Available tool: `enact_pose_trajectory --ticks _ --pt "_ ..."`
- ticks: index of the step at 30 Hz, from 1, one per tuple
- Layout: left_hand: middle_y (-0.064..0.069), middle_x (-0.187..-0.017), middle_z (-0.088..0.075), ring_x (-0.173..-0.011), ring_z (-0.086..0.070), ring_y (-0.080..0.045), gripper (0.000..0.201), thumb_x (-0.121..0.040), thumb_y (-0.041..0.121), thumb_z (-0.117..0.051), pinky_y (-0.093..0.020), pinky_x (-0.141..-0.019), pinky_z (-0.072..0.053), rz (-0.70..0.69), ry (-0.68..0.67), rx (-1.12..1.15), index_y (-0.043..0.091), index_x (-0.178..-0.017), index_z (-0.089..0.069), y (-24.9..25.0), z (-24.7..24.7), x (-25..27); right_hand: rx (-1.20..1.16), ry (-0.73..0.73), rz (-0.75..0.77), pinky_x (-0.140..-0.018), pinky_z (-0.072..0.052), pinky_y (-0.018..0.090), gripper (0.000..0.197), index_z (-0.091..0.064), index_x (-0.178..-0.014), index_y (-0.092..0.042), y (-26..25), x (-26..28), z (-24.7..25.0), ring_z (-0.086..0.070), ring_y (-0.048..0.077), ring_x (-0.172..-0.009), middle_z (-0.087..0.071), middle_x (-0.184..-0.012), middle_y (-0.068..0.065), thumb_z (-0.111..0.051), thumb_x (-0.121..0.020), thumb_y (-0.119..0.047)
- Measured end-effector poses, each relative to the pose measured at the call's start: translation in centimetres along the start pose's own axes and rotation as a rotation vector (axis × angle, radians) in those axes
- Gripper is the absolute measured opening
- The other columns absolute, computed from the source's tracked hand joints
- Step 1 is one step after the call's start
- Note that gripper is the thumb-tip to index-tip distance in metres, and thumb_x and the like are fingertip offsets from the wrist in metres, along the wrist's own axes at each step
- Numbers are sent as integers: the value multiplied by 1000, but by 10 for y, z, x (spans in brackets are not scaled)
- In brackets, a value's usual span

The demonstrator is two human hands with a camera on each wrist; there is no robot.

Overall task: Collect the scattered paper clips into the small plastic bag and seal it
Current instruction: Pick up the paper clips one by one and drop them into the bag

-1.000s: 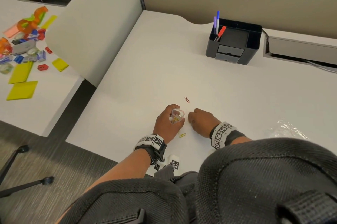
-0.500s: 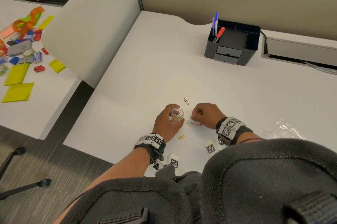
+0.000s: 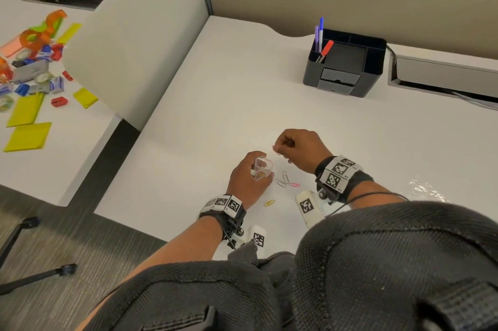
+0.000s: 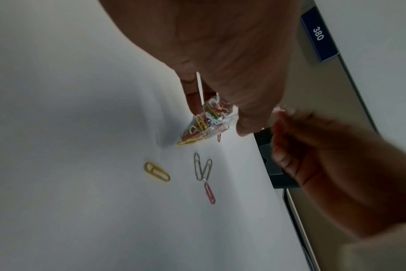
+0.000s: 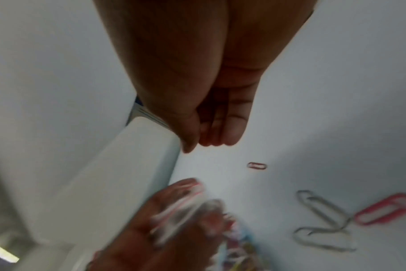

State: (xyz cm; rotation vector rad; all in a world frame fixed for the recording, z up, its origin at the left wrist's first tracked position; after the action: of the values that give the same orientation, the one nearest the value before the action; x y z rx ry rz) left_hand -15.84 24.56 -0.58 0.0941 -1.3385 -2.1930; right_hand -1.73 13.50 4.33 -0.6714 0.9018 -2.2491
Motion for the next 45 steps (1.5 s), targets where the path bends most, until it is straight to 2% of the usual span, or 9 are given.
enact_pose_trajectory --ticks 5,8,11,17,25,29,33,38,45 --pt "8 -106 -63 -91 -61 -9 44 -82 25 -73 -7 -69 -43 39 3 7 33 -120 -52 -9 8 0 409 -75 -83 -92 -45 35 30 -61 -121 -16 40 -26 -20 -57 26 -111 -60 -119 7 -55 -95 -28" --pt "9 -105 -64 -91 -63 -11 45 -81 24 -73 -10 -70 -45 48 1 13 32 -120 -52 -12 10 0 523 -139 27 -100 -43 40 43 -51 -136 -13 40 -34 -36 -45 30 -123 -47 -136 10 -52 -96 -29" --pt "10 -104 -63 -90 -61 -8 44 -81 24 -73 -7 -70 -44 66 -3 24 32 -119 -53 -14 11 0 668 -241 165 -101 -45 42 42 -51 -137 -9 35 -33 -48 -37 31 -129 -40 -143 9 -51 -98 -25" --pt "8 -106 -63 -89 -62 -10 43 -82 24 -72 -1 -67 -39 61 1 19 33 -119 -52 -15 8 2 678 -216 179 -84 -51 40 28 -60 -119 -6 60 10 -44 -47 29 -110 -51 -127 10 -45 -99 -19" --pt "9 -100 -65 -80 -59 7 42 -82 20 -72 2 -63 -38 58 -3 50 28 -120 -54 -14 -2 16 553 -259 75 -91 -47 37 58 -56 -124 -10 38 49 -67 -42 24 -115 -47 -125 8 -58 -87 -56" --pt "8 -101 -65 -81 -61 0 44 -82 17 -73 0 -63 -40 67 12 63 28 -121 -55 -17 1 22 580 -349 122 -96 -46 39 58 -50 -134 -10 31 60 -80 -39 27 -120 -45 -130 10 -60 -90 -47" --pt "7 -102 -64 -81 -59 8 44 -82 18 -73 0 -63 -41 64 16 44 28 -121 -54 -18 6 25 548 -313 141 -98 -44 38 45 -51 -135 -14 32 59 -73 -40 27 -122 -47 -131 9 -55 -95 -34" --pt "8 -104 -64 -82 -58 9 43 -82 21 -72 -2 -63 -42 46 27 29 30 -119 -53 -14 10 22 524 -305 34 -96 -45 40 60 -46 -136 -16 41 61 -63 -43 26 -118 -45 -128 8 -60 -88 -50" --pt "7 -104 -65 -82 -57 11 45 -82 20 -73 -2 -63 -42 33 -4 20 29 -121 -53 -15 9 22 511 -341 56 -90 -47 37 39 -53 -126 -11 37 54 -76 -53 29 -108 -51 -121 10 -55 -95 -35"
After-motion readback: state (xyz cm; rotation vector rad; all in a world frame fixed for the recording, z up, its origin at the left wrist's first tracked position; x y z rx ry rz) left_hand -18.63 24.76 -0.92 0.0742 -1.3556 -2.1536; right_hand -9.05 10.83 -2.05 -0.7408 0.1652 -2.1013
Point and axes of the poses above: each hand's wrist, its own x-axis away from the middle knuckle, its own z-axis out of the back of the hand, y = z × x, the point moved 1 cm from there along -x, towards the middle knuckle
